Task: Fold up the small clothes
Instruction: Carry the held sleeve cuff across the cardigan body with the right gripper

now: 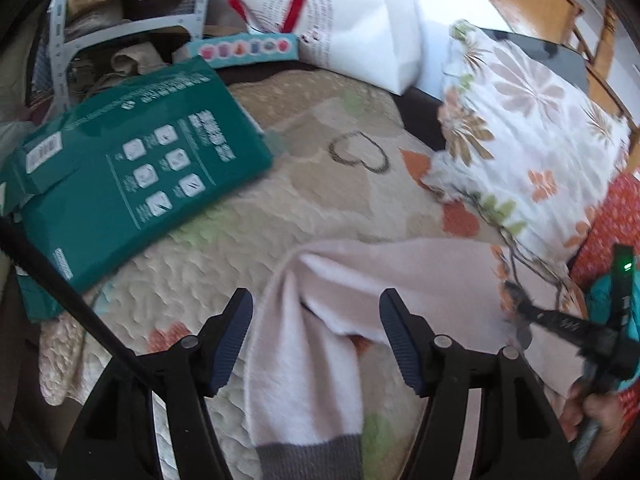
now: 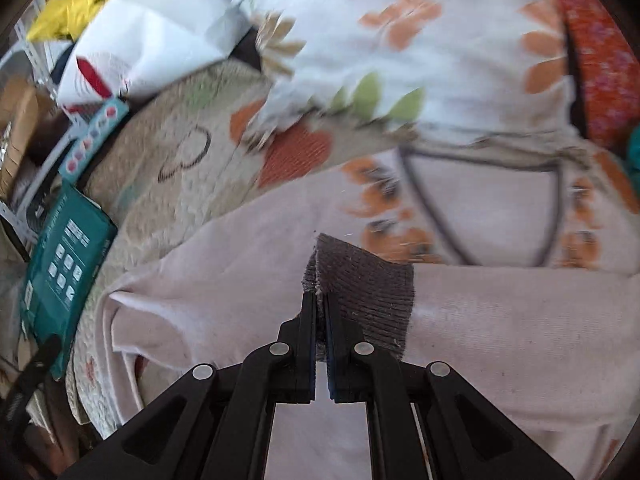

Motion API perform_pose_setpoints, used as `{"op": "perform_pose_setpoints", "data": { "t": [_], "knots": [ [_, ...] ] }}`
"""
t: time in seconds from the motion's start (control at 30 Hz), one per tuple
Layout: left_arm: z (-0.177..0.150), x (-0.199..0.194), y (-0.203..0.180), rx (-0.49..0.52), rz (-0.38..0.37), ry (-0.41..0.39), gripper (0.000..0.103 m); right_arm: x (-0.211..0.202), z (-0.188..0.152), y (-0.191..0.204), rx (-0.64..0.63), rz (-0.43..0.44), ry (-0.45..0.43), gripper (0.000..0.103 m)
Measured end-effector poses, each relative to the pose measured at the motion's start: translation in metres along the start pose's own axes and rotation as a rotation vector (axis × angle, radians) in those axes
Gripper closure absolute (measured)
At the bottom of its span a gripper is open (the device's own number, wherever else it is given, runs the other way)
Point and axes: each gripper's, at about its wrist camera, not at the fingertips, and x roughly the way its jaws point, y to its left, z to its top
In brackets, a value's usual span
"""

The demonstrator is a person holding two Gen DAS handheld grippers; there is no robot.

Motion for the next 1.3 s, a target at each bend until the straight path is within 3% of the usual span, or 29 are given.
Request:
{"op": "perform_pose_setpoints", "data": {
  "t": [0.3,0.4,0.43,0.5,0.57,0.67,0.87,0.93,1.03,1.17,1.23,1.27,1.3],
  "knots": [
    [0.009,0.008,0.015,-0.075,0.024,0.014,0.038,0.047,-0.011,0.035,-0.038,0.057,0.082,0.098],
    [0.014,0.007,0.027,-0.098,0.062,0.006,0.038,0.049,-0.016,0.048,-0.135,-0.006,0.077,0.095],
    [0.016,0.006,0.035,-0.124,0.084,-0.002,0.038,0.043,-0.017,0.052,-0.157,-0.029,0.055,0.092],
    [0.02,0.002,0.054,-0.183,0.121,-0.02,0.038,0.025,-0.02,0.059,-0.174,-0.023,0.011,0.074],
    [0.021,-0.004,0.076,-0.26,0.179,-0.047,0.037,0.003,-0.032,0.072,-0.225,-0.003,-0.032,0.063],
    [0.02,-0.012,0.104,-0.346,0.23,-0.059,0.037,-0.017,-0.063,0.1,-0.336,0.088,-0.014,0.058],
    [0.016,-0.013,0.142,-0.464,0.241,-0.026,0.037,-0.035,-0.15,0.159,-0.566,0.24,0.029,0.051],
    [0.015,-0.015,0.153,-0.504,0.242,-0.026,0.037,-0.039,-0.177,0.176,-0.668,0.256,0.031,0.048],
    [0.013,-0.018,0.161,-0.531,0.25,-0.035,0.037,-0.03,-0.21,0.199,-0.841,0.206,0.031,0.044],
    [0.012,-0.019,0.165,-0.535,0.255,-0.035,0.037,-0.01,-0.234,0.209,-0.953,0.112,0.018,0.044],
    [0.012,-0.018,0.164,-0.533,0.26,-0.034,0.037,-0.01,-0.227,0.204,-0.898,0.141,0.03,0.062],
    [0.012,-0.017,0.164,-0.536,0.26,-0.032,0.037,-0.012,-0.219,0.202,-0.858,0.156,0.044,0.097],
    [0.012,-0.015,0.163,-0.541,0.258,-0.032,0.037,-0.016,-0.209,0.199,-0.805,0.187,0.065,0.097]
  ]
}}
